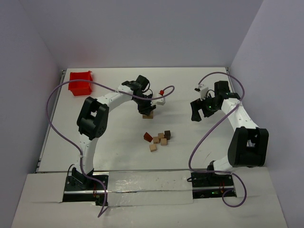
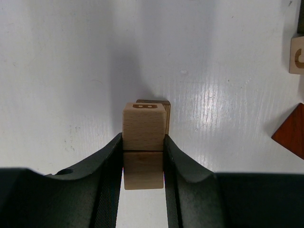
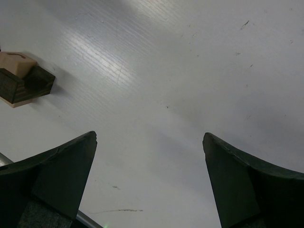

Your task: Build the wood block tower

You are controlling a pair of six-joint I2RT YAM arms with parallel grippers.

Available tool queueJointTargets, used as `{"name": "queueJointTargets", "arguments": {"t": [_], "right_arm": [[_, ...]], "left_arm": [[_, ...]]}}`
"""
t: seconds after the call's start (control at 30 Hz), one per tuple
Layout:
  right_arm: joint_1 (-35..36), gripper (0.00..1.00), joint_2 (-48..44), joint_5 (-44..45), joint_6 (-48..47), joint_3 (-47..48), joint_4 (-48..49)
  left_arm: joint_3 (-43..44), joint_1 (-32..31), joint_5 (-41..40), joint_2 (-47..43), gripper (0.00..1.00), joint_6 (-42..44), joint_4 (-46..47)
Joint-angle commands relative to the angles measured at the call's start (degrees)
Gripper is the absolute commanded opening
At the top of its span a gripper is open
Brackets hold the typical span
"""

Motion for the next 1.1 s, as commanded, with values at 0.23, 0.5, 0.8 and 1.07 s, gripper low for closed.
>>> {"name": "queueJointTargets", "arguments": {"t": [0.23,0.5,0.8,1.07], "right_arm": [[-0.3,1.00,0.8,-1.0,0.1,2.6,0.3],[-0.4,1.00,1.0,-0.9,-0.1,2.7,0.2],[-0.4,1.00,1.4,-1.0,-0.1,3.0,0.1],[-0.3,1.00,1.8,-1.0,0.1,3.3,0.1]], "left_arm": [[-1.2,-0.2,0.7,0.0,0.05,-1.1,1.7],[-1.7,-0.3,0.6,-0.3,0.06,-1.1,1.8],[-1.7,-0.2,0.7,-0.5,0.05,-1.1,2.0],[-1.7,-0.2,0.6,-0.6,0.08,-0.4,1.4]]}}
